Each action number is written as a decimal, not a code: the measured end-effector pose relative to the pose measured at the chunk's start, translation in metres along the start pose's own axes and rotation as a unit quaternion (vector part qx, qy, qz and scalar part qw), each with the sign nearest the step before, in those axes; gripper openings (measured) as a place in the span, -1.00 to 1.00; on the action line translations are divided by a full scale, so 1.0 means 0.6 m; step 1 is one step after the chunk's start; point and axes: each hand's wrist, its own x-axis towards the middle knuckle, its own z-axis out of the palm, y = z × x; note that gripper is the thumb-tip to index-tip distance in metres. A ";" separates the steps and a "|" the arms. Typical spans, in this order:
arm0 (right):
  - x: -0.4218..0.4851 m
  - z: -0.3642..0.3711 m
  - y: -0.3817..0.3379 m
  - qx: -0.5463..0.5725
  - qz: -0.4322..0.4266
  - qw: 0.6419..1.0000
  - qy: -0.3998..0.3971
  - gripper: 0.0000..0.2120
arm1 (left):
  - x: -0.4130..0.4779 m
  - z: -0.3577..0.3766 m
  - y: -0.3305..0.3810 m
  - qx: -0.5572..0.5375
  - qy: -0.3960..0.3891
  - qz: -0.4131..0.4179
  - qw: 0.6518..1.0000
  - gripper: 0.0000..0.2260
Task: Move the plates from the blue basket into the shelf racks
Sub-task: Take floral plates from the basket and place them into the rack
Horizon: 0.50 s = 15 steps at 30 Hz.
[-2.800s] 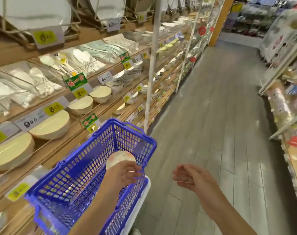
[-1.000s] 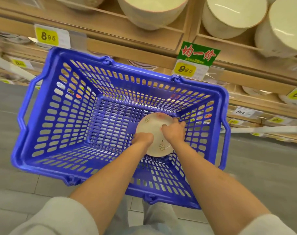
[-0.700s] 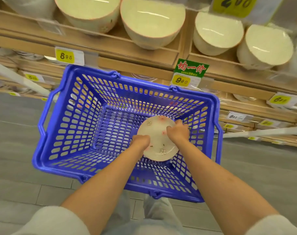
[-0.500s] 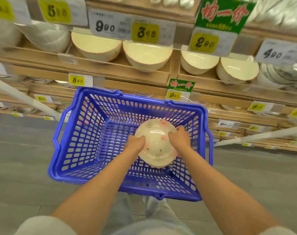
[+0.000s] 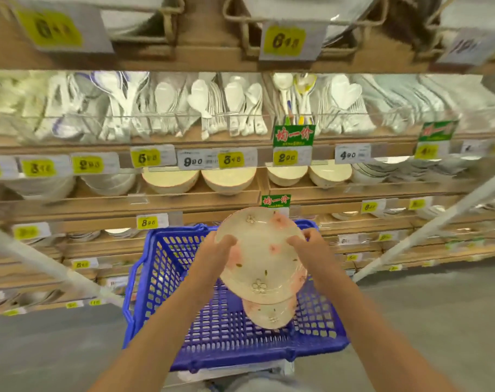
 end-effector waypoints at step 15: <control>-0.107 -0.013 -0.125 0.122 -0.102 0.982 -0.102 -0.71 | -0.141 -0.050 0.092 -0.100 0.085 0.093 0.987 -0.87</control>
